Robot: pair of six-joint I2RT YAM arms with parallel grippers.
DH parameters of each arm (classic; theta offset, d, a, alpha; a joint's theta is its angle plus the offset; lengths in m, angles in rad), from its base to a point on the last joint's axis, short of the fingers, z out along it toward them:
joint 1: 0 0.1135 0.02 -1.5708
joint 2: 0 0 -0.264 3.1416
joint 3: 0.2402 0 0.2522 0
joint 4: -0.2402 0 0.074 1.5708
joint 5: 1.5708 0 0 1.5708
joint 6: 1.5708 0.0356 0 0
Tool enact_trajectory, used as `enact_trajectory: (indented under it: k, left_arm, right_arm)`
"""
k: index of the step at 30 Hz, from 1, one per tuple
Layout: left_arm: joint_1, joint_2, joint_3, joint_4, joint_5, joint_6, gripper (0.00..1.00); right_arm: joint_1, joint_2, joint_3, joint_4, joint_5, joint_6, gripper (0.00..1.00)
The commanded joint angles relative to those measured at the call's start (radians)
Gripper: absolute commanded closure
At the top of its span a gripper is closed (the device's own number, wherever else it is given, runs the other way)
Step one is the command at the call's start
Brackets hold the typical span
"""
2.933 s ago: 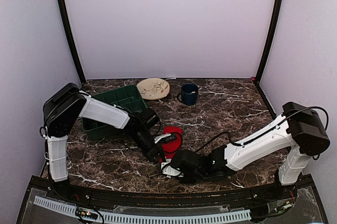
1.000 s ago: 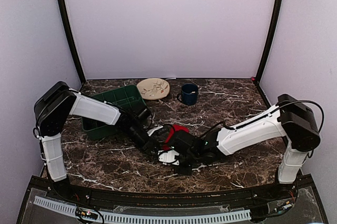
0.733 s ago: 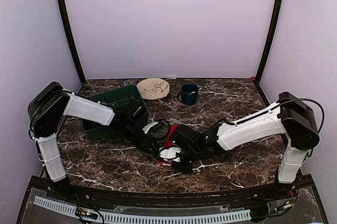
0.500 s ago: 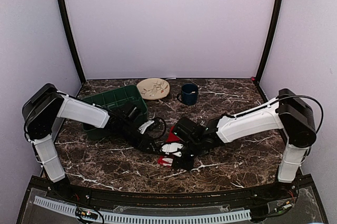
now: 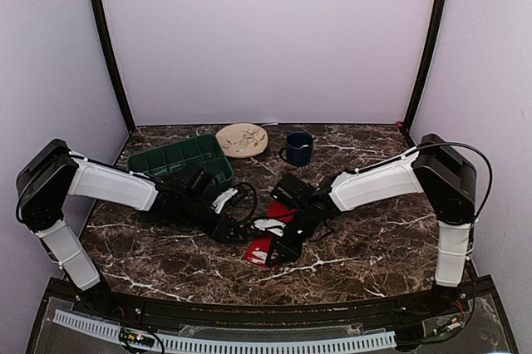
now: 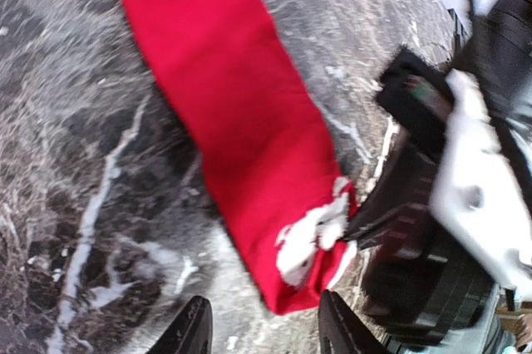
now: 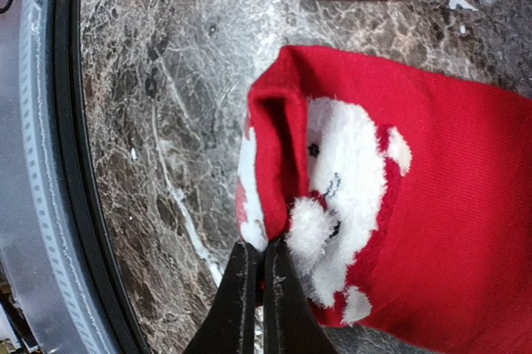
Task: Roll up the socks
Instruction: Roll the sock at the center of the board.
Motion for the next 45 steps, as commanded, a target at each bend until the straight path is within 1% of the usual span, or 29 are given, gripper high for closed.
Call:
enact_trajectory:
  k: [1, 11, 15, 22, 24, 28, 33, 40, 45]
  left_arm:
    - [-0.036, -0.068, -0.031, 0.033, -0.043, 0.038, 0.54]
    - [-0.135, -0.14, -0.077, 0.059, -0.094, 0.103, 0.57]
    - [-0.166, -0.153, -0.086, 0.074, -0.095, 0.123, 0.6]
    - [-0.191, -0.173, -0.088, 0.086, -0.087, 0.16, 0.7]
    - [-0.201, -0.185, -0.093, 0.094, -0.085, 0.172, 0.71]
    - [-0.235, -0.187, -0.09, 0.081, -0.117, 0.218, 0.71]
    - [-0.299, -0.166, -0.079, 0.054, -0.18, 0.288, 0.69]
    - [-0.344, -0.134, -0.08, 0.036, -0.228, 0.35, 0.68]
    - [-0.38, -0.108, -0.074, 0.037, -0.31, 0.413, 0.67]
  right_arm:
    - [-0.024, 0.025, 0.013, -0.021, -0.122, 0.044, 1.0]
    - [-0.076, 0.042, -0.003, 0.013, -0.333, 0.133, 1.0]
    - [-0.077, 0.07, -0.003, 0.004, -0.357, 0.136, 1.0]
    - [-0.077, 0.095, -0.011, 0.012, -0.388, 0.151, 1.0]
    - [-0.077, 0.101, -0.008, 0.01, -0.399, 0.155, 1.0]
    - [-0.08, 0.108, -0.005, 0.01, -0.408, 0.162, 1.0]
    - [-0.085, 0.113, -0.001, 0.006, -0.422, 0.17, 1.0]
    - [-0.087, 0.116, -0.01, 0.006, -0.424, 0.171, 1.0]
    - [-0.087, 0.116, -0.012, 0.007, -0.427, 0.171, 1.0]
